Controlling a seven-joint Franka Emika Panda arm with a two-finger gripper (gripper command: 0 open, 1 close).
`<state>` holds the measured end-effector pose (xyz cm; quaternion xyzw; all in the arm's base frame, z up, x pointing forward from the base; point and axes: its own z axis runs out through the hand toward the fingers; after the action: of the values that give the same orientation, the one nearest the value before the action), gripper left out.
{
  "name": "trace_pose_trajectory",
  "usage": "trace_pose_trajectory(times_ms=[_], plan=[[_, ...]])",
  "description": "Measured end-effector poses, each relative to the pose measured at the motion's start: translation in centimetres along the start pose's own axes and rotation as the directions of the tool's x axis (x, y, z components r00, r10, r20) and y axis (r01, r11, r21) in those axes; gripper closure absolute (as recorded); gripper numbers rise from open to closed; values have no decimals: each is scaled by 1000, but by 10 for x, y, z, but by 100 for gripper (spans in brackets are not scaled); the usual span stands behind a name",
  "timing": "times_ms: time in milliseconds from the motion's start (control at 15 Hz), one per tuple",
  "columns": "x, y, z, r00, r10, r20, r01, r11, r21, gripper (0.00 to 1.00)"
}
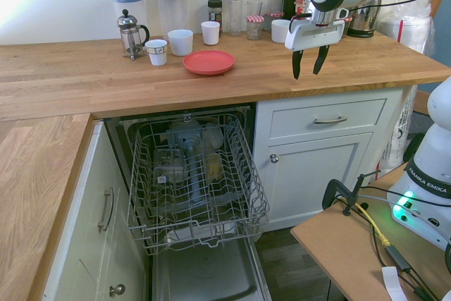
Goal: Put the plate in the dishwasher
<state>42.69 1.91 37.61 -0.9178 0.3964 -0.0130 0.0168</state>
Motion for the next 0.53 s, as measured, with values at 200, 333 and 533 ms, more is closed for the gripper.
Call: trace_pose_trajectory(times_ms=[200,333,533], plan=[[-4,-5,0,1000,11,-10,-11,1000,-7,0],[-3,-17,-4,1000,22,-20,-22,1000,5,0],[13,-44,-14,999,31,-21,-30,999,44,0]])
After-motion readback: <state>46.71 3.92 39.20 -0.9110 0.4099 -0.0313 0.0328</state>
